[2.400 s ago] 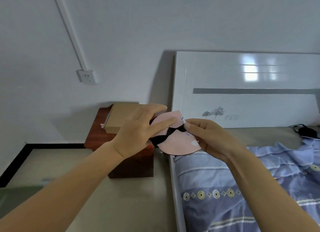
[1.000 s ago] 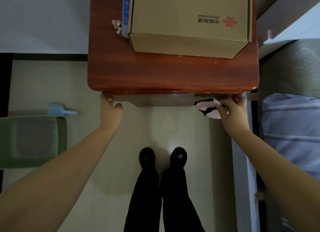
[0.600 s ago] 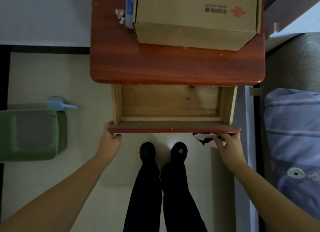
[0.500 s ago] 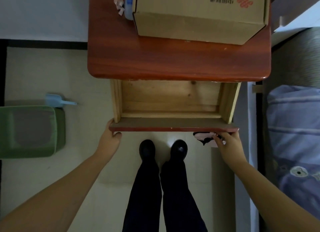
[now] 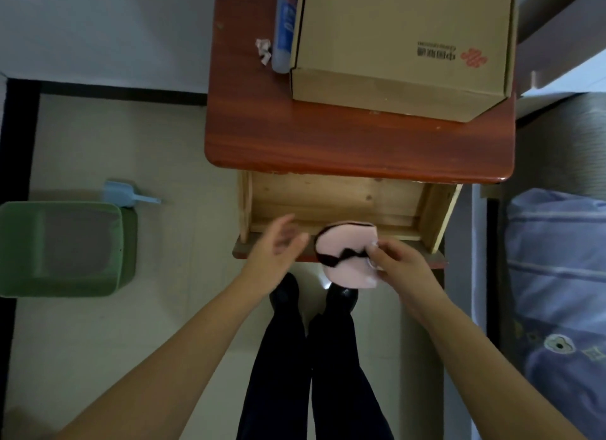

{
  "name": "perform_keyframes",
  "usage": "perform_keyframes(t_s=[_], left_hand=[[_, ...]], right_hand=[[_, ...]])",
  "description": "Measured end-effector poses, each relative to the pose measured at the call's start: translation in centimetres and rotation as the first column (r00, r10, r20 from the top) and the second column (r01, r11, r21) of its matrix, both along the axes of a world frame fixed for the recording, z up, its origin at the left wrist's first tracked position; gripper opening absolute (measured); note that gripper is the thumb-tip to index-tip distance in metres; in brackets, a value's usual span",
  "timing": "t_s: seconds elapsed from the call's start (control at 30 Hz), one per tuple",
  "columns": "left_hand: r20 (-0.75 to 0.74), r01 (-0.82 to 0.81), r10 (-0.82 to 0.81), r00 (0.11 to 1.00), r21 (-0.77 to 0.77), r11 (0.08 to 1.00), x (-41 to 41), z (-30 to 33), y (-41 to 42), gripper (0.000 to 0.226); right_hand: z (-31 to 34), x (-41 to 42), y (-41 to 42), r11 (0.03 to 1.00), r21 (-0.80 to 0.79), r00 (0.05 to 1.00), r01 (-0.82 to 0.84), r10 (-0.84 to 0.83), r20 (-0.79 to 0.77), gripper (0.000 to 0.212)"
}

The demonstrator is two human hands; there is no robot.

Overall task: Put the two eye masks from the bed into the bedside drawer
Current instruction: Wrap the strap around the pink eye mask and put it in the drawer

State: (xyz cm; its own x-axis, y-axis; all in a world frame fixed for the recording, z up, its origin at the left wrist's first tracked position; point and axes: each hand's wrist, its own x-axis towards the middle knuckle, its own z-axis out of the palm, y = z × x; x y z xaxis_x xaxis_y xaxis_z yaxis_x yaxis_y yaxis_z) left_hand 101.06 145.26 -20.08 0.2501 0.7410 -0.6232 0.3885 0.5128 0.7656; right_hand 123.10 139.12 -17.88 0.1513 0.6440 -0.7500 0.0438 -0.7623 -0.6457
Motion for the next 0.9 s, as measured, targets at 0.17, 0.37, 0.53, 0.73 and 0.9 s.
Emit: perform_keyframes(t_s=[0.17,0.37,0.53,0.73,0.9], left_hand=[[-0.253,-0.137,0.141,0.957,0.032,0.99,2.1,-2.7,3.4,0.018],[-0.553,-0.191,0.199,0.809,0.072,0.979,3.4,-8.0,6.8,0.033],[-0.568,-0.274,0.259,0.781,0.061,0.96,4.1,-7.6,5.8,0.051],[-0.53,-0.108,0.113,0.84,0.041,0.993,3.8,1.1,3.2,0.047],[-0.447,0.425,-0.292,0.846,0.235,0.874,9.5,12.5,1.5,0.045]], right_hand=[[-4.6,-5.8,7.4,0.984,0.058,0.963,-0.169,0.153,0.221,0.015],[-10.6,-9.3,11.5,0.947,0.074,0.822,-0.312,0.23,0.521,0.03],[-9.8,-9.0,10.5,0.955,-0.035,0.795,-0.296,0.266,0.545,0.036],[0.3,-3.0,6.1,0.954,-0.103,0.792,-0.283,0.293,0.535,0.04],[11.2,4.1,1.1,0.963,-0.047,0.606,-0.264,0.204,0.769,0.039]])
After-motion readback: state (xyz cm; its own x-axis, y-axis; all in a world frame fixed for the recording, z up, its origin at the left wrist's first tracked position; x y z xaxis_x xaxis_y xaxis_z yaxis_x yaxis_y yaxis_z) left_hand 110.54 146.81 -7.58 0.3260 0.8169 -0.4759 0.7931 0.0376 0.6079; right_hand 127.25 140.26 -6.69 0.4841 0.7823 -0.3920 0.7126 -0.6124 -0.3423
